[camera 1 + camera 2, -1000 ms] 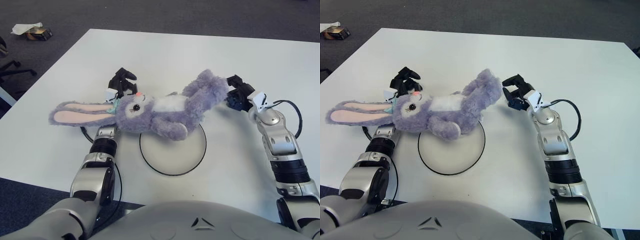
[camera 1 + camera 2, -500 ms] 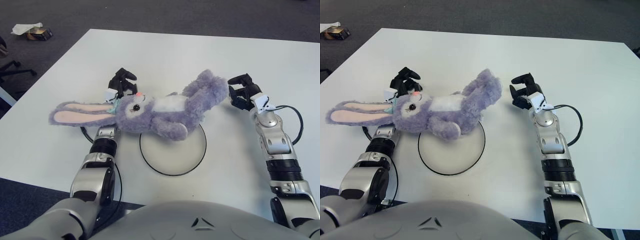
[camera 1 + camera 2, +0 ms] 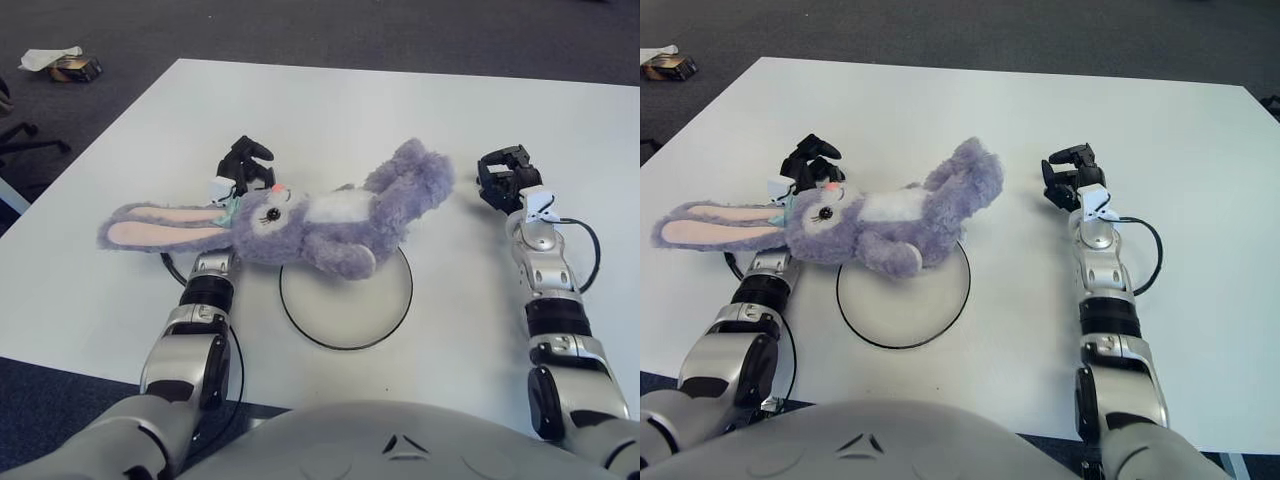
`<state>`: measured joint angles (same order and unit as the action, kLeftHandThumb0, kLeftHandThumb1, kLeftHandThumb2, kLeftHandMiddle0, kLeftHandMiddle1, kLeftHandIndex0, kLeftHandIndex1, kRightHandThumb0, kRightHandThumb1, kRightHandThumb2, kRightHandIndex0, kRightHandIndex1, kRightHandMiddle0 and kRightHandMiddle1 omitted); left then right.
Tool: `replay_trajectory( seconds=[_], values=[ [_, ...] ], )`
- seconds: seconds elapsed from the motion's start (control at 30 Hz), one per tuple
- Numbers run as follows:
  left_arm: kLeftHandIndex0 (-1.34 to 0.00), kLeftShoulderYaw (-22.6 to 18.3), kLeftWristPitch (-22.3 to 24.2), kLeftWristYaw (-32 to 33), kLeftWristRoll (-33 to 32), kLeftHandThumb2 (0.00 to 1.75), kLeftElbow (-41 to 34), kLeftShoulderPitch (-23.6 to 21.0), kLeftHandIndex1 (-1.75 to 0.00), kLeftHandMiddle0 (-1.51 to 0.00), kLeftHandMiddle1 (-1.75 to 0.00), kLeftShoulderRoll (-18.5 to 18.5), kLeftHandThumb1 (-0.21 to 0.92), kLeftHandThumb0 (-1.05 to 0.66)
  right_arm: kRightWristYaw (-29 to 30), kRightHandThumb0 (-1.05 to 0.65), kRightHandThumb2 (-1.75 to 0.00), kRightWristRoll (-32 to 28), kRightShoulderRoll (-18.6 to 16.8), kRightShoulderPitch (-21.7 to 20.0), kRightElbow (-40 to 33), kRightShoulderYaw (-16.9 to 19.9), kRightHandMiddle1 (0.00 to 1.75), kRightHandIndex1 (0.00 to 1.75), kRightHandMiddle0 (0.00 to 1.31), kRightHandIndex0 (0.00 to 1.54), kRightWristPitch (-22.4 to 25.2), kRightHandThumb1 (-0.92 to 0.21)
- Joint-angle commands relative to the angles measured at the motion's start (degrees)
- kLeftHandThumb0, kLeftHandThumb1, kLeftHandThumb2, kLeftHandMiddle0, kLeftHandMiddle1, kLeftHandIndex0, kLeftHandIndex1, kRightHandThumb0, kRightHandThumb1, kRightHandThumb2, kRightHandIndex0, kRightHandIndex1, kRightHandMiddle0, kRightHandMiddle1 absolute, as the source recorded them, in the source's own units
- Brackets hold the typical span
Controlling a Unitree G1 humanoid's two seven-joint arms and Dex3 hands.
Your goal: Put the doll into the plate.
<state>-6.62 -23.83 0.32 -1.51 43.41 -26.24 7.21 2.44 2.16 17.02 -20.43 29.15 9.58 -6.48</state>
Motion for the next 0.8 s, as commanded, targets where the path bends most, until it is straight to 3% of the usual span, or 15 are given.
replay_trajectory(
  seconds=[0.0, 0.4, 0.43, 0.53, 0.77],
  values=[
    [-0.55, 0.38, 0.19, -0.48, 0.71, 1.42, 3.33, 4.70, -1.75, -0.56, -1.75, -0.14, 0.23, -0.01, -1.50, -0.35, -0.54, -2.33, -2.10, 1.80, 8.34, 0.97, 1.75, 1.41, 0.20, 0.39, -1.03, -0.91],
    [-0.55, 0.23, 0.44, -1.28, 0.27, 1.43, 2.70, 5.20, -1.75, -0.57, -1.75, -0.04, 0.23, -0.01, -3.98, -0.37, -0.71, -6.40, -3.12, 1.52, 13.38, 2.57, 1.75, 1.44, 0.27, 0.49, -7.09, -0.78],
    [-0.55, 0.23, 0.42, -1.32, 0.27, 1.43, 2.66, 5.23, -1.75, -0.57, -1.75, -0.04, 0.23, -0.01, -4.12, -0.24, -0.80, -6.59, -3.18, 1.68, 13.50, 2.61, 1.75, 1.47, 0.27, 0.50, -7.38, -0.71],
    [-0.55, 0.29, 0.40, -1.36, 0.32, 1.43, 2.44, 5.38, -1.75, -0.57, -1.75, -0.03, 0.23, -0.01, -4.23, -0.08, -0.92, -6.86, -3.35, 1.96, 13.90, 2.71, 1.75, 1.50, 0.27, 0.53, -8.27, -0.60],
    [-0.55, 0.52, 0.64, -1.53, 0.43, 1.43, 1.73, 5.81, -1.75, -0.57, -1.75, -0.05, 0.23, -0.01, -2.32, -0.01, -1.06, -5.89, -3.88, 2.00, 15.84, 2.81, 1.75, 1.53, 0.31, 0.58, -11.61, -0.49]
  ],
)
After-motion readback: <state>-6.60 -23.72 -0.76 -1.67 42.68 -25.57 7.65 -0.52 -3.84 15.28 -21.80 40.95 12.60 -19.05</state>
